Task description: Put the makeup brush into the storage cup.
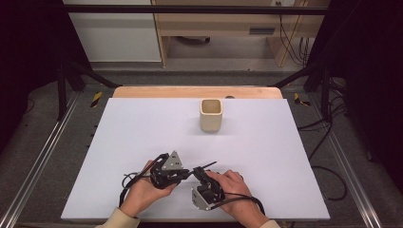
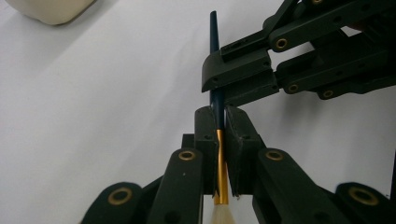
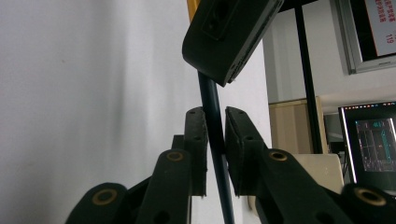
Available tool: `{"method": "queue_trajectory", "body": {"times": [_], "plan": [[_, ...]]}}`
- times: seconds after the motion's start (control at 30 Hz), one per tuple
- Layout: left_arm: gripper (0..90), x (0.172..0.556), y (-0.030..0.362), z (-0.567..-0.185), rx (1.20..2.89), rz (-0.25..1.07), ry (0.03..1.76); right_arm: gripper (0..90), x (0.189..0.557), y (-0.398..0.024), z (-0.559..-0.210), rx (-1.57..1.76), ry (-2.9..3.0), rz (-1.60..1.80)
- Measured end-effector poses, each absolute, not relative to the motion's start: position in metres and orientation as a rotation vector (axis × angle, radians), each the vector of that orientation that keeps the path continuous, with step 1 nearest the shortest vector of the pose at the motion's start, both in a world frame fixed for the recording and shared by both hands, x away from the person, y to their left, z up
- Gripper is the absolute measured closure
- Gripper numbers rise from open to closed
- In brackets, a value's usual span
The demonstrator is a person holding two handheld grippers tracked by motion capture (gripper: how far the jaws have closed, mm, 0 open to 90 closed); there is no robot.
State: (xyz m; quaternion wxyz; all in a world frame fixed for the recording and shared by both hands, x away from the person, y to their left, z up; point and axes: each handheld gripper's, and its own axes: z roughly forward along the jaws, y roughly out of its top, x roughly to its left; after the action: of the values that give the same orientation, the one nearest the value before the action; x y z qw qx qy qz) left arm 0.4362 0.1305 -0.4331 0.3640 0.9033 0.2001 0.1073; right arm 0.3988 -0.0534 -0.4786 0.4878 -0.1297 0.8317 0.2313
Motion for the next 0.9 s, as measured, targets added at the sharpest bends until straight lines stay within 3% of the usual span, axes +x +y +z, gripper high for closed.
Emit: {"method": "queue_trajectory", "body": {"times": [0.2, 0.4, 0.57, 0.73, 0.9], "plan": [[82.9, 0.437, 0.132, -0.432, 2.318, 0.26, 0.499, 83.5, 0.398, -0.053, -0.482, -0.359, 2.037, 0.54], [66.5, 0.437, 0.14, -0.424, 2.193, 0.277, 0.528, 83.5, 0.4, -0.057, -0.481, -0.329, 2.047, 0.549], [53.0, 0.444, 0.164, -0.413, 2.069, 0.377, 0.575, 83.5, 0.403, -0.062, -0.48, -0.297, 2.051, 0.549], [40.7, 0.447, 0.173, -0.413, 2.038, 0.419, 0.599, 83.4, 0.405, -0.066, -0.479, -0.291, 2.06, 0.536], [22.1, 0.452, 0.183, -0.419, 1.975, 0.494, 0.626, 83.4, 0.408, -0.071, -0.478, -0.269, 2.046, 0.54]]}}
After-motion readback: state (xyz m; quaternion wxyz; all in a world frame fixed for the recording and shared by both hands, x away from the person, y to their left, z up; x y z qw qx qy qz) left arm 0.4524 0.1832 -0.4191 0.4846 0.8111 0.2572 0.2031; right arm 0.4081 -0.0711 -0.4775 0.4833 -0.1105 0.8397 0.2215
